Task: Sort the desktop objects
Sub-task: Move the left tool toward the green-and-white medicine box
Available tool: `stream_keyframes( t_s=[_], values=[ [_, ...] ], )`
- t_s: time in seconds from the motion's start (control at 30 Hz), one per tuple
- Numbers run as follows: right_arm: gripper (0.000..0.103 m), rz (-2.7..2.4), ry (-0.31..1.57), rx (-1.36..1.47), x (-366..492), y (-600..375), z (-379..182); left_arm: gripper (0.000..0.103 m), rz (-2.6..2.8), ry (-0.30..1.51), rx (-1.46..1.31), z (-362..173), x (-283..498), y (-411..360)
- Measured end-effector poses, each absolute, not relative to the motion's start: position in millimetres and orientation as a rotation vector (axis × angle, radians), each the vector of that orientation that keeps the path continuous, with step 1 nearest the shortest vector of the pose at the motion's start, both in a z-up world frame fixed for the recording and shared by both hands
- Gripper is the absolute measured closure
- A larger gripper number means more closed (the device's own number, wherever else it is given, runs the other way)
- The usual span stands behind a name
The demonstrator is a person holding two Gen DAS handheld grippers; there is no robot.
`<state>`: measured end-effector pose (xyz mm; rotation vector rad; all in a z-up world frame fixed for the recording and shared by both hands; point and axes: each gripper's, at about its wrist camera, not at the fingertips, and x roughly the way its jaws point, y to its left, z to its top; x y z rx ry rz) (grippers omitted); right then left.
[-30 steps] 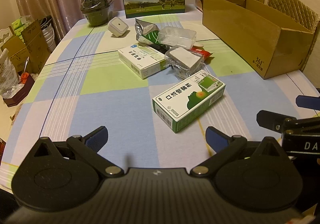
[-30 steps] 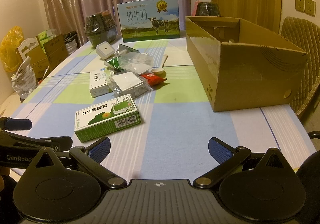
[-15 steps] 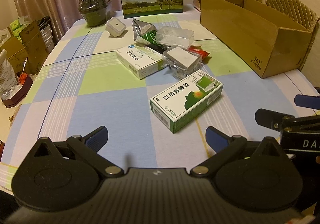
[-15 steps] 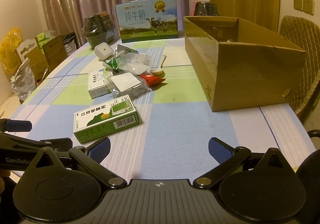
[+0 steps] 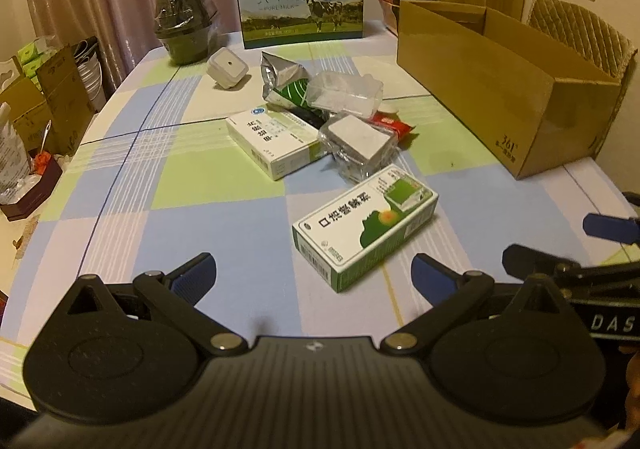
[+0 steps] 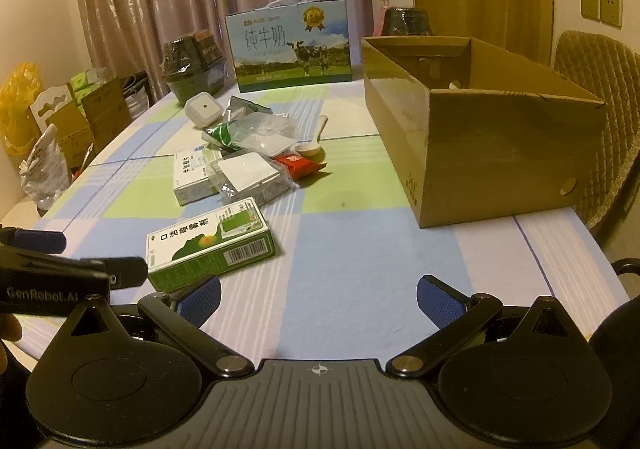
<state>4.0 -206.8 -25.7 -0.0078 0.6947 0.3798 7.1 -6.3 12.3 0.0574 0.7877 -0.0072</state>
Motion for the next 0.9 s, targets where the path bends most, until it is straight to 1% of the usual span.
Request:
stream_keyframes(
  t_s=[0.37,0.6,0.9],
  values=[
    [0.002,0.362,0.700,0.008,7,-210,-24,0.001,-0.044,0.782,0.046,24,15,7],
    [0.002,0.373,0.706,0.046,10,-213,-24,0.001,-0.143,0.784,0.093,32,27,19],
    [0.002,0.347,0.718,0.061,20,-213,-25,0.001,-0.290,0.739,0.312,29,36,27]
  ],
)
